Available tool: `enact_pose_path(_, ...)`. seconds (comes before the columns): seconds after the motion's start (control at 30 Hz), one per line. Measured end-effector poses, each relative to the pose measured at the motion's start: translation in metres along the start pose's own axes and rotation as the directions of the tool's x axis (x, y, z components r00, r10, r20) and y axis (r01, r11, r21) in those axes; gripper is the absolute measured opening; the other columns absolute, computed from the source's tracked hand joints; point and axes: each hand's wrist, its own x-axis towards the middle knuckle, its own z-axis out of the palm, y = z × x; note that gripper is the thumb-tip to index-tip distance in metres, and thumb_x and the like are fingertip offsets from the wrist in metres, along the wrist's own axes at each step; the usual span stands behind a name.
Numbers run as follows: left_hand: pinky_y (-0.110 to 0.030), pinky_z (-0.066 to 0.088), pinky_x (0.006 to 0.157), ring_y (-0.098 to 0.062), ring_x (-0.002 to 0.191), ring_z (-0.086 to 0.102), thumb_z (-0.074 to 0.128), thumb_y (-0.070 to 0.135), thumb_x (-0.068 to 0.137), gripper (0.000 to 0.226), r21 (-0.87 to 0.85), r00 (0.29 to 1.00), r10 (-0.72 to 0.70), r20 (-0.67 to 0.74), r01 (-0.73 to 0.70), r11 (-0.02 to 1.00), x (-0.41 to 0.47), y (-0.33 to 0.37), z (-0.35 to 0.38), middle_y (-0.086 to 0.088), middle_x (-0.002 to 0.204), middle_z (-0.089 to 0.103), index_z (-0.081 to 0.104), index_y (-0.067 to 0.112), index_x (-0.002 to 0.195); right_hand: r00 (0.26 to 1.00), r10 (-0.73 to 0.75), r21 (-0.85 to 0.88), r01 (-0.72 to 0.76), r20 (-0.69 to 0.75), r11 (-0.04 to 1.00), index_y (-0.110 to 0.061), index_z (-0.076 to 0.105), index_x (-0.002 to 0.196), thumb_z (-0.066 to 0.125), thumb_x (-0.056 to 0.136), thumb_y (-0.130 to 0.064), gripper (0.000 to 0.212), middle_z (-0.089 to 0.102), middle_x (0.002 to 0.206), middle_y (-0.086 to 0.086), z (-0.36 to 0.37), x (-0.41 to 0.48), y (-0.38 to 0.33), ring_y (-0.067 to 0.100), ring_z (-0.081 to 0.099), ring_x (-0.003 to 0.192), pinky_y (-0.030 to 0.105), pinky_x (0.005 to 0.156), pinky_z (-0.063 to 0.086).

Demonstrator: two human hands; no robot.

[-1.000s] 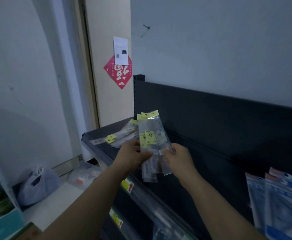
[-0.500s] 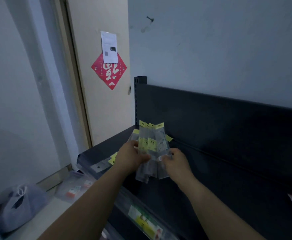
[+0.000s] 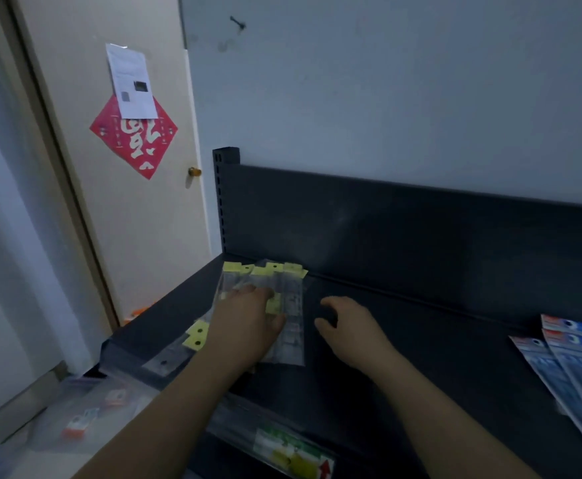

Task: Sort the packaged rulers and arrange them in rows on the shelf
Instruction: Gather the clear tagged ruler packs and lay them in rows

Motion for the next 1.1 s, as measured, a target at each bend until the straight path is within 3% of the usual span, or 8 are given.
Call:
enact_pose_path(0.23, -0.029, 0.042, 0.096, -0.016, 0.115, 0.055, 0.049, 0.046, 0.093, 0.044, -0.136, 0.968, 0.25, -0.028, -0.251, 0.958, 0.0, 0.056, 0.016, 0.004, 0.126, 0.06, 0.052, 0.025, 0.132, 0.979, -0.006, -0.105, -0.016, -0.205, 0.994, -0.017, 0.037, 0.144, 0.05, 0.097, -0.033, 0.052, 0.042, 0.146, -0.002, -0.042, -0.045, 0.023, 0.012, 0.04, 0.131, 0.018, 0.106, 0.028)
enact_pose_path(0.33, -0.034, 0.044, 0.096, -0.015, 0.112, 0.055, 0.048, 0.046, 0.093, 0.042, -0.194, 0.945, 0.327, -0.019, -0.325, 0.926, -0.005, 0.086, 0.022, 0.005, 0.123, 0.061, 0.053, 0.025, 0.129, 0.963, 0.035, -0.137, -0.073, -0.266, 0.988, -0.018, 0.037, 0.144, 0.05, 0.096, -0.034, 0.052, 0.043, 0.145, -0.002, -0.059, -0.068, 0.042, 0.013, 0.041, 0.131, 0.02, 0.106, 0.028)
enact_pose_path(0.53, -0.028, 0.043, 0.095, -0.012, 0.115, 0.052, 0.047, 0.046, 0.095, 0.042, -0.264, 0.879, 0.477, -0.01, -0.463, 0.846, -0.024, 0.162, 0.03, 0.008, 0.127, 0.058, 0.05, 0.027, 0.132, 0.927, 0.115, -0.226, -0.204, -0.357, 0.952, -0.018, 0.038, 0.143, 0.049, 0.095, -0.035, 0.053, 0.045, 0.145, 0.0, -0.097, -0.122, 0.086, 0.015, 0.041, 0.132, 0.024, 0.109, 0.026)
enact_pose_path(0.73, -0.03, 0.045, 0.094, -0.013, 0.111, 0.055, 0.051, 0.041, 0.094, 0.037, -0.349, 0.804, 0.594, 0.001, -0.557, 0.754, -0.056, 0.261, 0.039, 0.009, 0.122, 0.061, 0.053, 0.03, 0.129, 0.876, 0.236, -0.227, -0.354, -0.422, 0.907, -0.011, 0.055, 0.126, 0.054, 0.092, -0.028, 0.038, 0.061, 0.125, 0.005, -0.151, -0.195, 0.142, 0.024, 0.054, 0.115, 0.034, 0.098, 0.04)
enact_pose_path(0.9, -0.026, 0.044, 0.09, -0.011, 0.108, 0.055, 0.049, 0.043, 0.095, 0.035, -0.401, 0.753, 0.658, 0.014, -0.599, 0.693, -0.096, 0.356, 0.054, 0.009, 0.119, 0.062, 0.056, 0.027, 0.124, 0.821, 0.268, -0.226, -0.425, -0.505, 0.877, -0.018, 0.053, 0.13, 0.054, 0.092, -0.029, 0.04, 0.061, 0.126, -0.001, -0.204, -0.269, 0.2, 0.018, 0.055, 0.113, 0.03, 0.101, 0.038)
enact_pose_path(1.1, -0.029, 0.046, 0.091, -0.01, 0.107, 0.057, 0.048, 0.044, 0.095, 0.035, -0.449, 0.686, 0.728, 0.021, -0.644, 0.619, -0.148, 0.477, 0.076, 0.009, 0.119, 0.063, 0.056, 0.026, 0.123, 0.762, 0.365, -0.236, -0.549, -0.536, 0.802, -0.02, 0.042, 0.141, 0.051, 0.094, -0.036, 0.051, 0.049, 0.141, -0.003, -0.26, -0.359, 0.281, 0.013, 0.046, 0.128, 0.027, 0.109, 0.03)
